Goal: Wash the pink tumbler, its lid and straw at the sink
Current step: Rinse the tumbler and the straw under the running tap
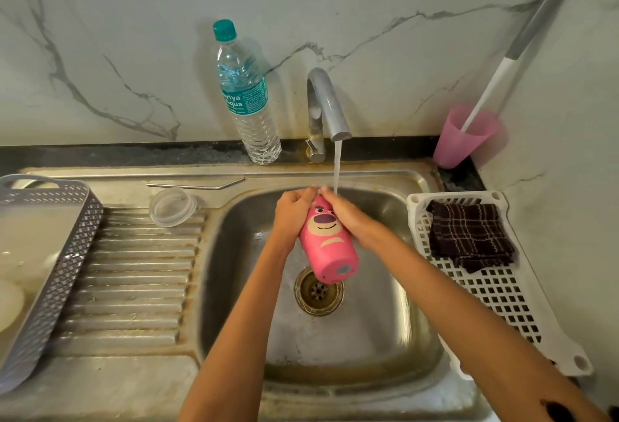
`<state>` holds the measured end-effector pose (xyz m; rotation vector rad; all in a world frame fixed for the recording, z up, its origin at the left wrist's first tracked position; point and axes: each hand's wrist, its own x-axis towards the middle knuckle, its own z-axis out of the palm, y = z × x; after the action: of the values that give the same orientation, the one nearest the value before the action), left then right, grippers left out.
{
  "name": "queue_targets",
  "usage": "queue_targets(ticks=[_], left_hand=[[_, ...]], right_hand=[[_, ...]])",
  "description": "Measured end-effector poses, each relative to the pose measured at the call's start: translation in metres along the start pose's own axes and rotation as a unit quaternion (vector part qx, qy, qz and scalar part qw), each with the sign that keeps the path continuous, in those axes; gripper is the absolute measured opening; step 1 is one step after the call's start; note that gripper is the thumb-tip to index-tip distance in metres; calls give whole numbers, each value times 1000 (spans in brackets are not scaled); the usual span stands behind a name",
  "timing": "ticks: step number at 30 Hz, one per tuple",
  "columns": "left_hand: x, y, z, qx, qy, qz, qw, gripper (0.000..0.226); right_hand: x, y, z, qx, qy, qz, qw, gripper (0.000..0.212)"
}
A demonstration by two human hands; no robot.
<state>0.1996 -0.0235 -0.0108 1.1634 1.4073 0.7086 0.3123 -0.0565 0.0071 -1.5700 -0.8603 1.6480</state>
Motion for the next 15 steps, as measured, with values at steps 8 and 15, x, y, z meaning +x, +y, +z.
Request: queue_targets(ticks=[8,15], left_hand=[[-5,-5,9,-218,88,-133,963,22],[-7,-2,8,-270,171,-228,920,22]], right_hand=[[-14,3,-10,186,-4,28,982,34],[-24,10,-8,46,92,-164,981,27]])
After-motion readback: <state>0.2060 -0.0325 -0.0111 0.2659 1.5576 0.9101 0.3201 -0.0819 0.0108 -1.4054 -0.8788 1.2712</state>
